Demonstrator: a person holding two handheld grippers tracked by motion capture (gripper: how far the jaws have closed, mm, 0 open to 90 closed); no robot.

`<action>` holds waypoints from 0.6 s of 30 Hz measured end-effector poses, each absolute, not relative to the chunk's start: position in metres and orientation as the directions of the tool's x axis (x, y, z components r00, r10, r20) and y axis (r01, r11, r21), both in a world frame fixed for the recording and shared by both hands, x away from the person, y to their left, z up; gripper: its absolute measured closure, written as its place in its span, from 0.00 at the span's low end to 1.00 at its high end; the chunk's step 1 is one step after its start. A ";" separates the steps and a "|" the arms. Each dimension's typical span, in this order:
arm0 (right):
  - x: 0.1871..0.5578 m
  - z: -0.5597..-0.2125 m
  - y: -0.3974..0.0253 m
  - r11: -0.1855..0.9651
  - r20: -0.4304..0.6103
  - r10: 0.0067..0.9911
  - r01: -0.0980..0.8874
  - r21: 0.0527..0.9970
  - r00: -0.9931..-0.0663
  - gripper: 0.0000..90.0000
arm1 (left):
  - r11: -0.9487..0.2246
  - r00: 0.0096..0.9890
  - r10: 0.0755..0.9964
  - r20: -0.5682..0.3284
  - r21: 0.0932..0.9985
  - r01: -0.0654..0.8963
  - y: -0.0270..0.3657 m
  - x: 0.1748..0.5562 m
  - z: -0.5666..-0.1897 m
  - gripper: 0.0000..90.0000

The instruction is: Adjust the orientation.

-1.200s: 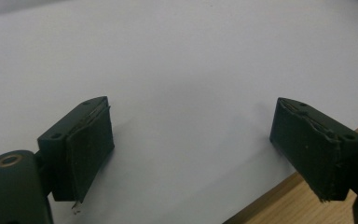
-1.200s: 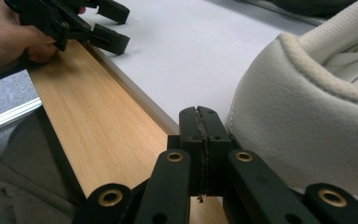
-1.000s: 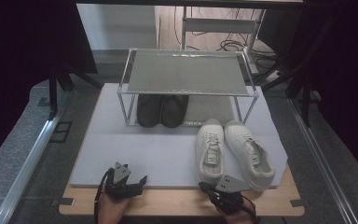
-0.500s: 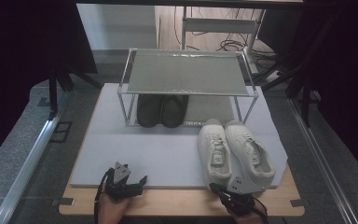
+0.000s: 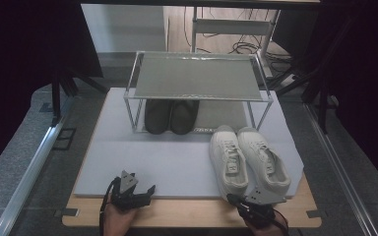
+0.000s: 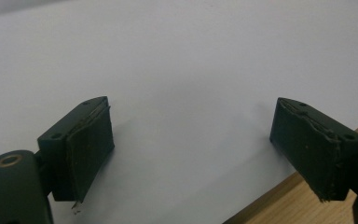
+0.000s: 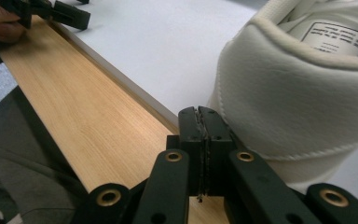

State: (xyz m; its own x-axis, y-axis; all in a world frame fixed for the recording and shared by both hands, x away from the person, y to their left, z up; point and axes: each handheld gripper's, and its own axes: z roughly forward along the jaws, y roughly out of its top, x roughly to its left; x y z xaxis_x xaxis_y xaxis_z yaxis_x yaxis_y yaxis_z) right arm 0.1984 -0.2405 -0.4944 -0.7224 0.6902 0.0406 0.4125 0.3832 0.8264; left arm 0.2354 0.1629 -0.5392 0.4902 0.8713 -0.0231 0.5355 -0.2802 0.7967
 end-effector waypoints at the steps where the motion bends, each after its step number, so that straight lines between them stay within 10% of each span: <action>1: 0.198 -0.494 -0.242 0.377 0.046 0.693 0.416 0.828 -0.719 0.98 | -0.280 0.490 0.871 -0.023 0.797 0.535 0.163 0.235 -0.539 0.14; 18: 0.186 -0.465 -0.291 0.295 0.113 0.771 0.508 0.809 -0.627 0.73 | -0.278 0.488 0.872 -0.024 0.797 0.536 0.163 0.235 -0.539 0.14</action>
State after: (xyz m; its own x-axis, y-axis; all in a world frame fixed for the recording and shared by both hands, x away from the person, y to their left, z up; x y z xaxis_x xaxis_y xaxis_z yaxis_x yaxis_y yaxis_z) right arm 0.1862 -0.2910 -0.4650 -0.6268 0.7709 0.1132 0.5085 0.2946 0.8091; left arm 0.2354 0.1626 -0.5392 0.4881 0.8725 -0.0238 0.5362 -0.2782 0.7969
